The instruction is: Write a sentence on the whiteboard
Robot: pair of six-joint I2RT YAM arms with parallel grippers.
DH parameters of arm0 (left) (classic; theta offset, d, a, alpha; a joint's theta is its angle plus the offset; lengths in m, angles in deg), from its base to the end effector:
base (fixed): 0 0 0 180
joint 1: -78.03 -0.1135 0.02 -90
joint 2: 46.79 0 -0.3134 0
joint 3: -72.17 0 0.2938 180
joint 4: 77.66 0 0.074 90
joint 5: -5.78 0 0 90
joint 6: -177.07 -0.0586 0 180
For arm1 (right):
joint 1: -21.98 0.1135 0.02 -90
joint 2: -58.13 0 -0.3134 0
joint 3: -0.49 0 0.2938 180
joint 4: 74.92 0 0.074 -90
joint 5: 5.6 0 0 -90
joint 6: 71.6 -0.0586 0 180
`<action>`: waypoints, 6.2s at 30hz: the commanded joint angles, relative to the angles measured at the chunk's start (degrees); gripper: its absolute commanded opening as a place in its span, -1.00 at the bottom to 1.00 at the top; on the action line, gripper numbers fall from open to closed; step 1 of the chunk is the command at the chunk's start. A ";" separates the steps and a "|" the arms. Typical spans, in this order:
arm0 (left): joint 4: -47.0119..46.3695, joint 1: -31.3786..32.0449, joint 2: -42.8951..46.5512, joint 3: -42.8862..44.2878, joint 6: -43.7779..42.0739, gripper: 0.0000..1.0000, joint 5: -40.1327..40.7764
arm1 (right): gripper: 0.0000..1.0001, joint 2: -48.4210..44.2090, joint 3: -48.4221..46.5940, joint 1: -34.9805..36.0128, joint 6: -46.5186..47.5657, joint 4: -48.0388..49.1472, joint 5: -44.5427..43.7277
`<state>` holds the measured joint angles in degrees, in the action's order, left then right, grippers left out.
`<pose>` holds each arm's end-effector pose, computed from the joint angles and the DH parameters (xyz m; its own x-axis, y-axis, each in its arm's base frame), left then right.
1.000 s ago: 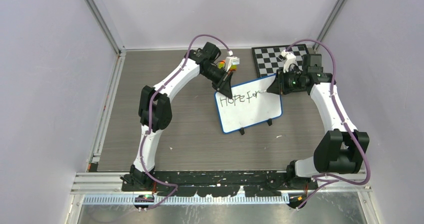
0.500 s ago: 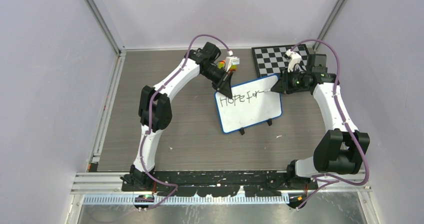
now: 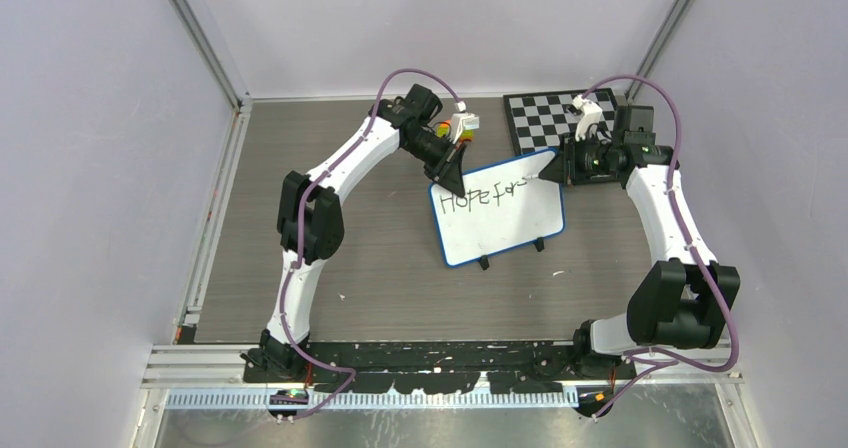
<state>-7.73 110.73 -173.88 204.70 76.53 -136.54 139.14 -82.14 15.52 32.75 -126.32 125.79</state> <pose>0.4367 -0.3355 0.2922 -0.6338 0.5398 -0.5541 0.7456 0.2355 -0.6234 0.3431 0.0001 0.3413 -0.6508 -0.1134 -0.7507 -0.5173 0.7900 0.3291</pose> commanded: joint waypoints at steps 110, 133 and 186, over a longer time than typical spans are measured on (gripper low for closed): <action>1.00 1.38 -1.84 2.20 -0.29 -1.00 -0.93 | -1.00 -2.52 2.51 -0.75 4.32 -0.13 -5.68; 0.82 1.36 -2.02 2.66 0.01 -1.00 -1.34 | -0.99 -2.22 -2.34 -0.75 4.10 -2.34 -4.97; 0.82 1.38 -2.42 2.65 0.09 -1.00 -1.21 | -0.99 0.05 -0.45 -0.61 6.08 -2.66 -8.20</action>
<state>-7.09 110.63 -175.23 206.41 77.60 -137.17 140.76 -83.04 14.91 36.94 -130.37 119.45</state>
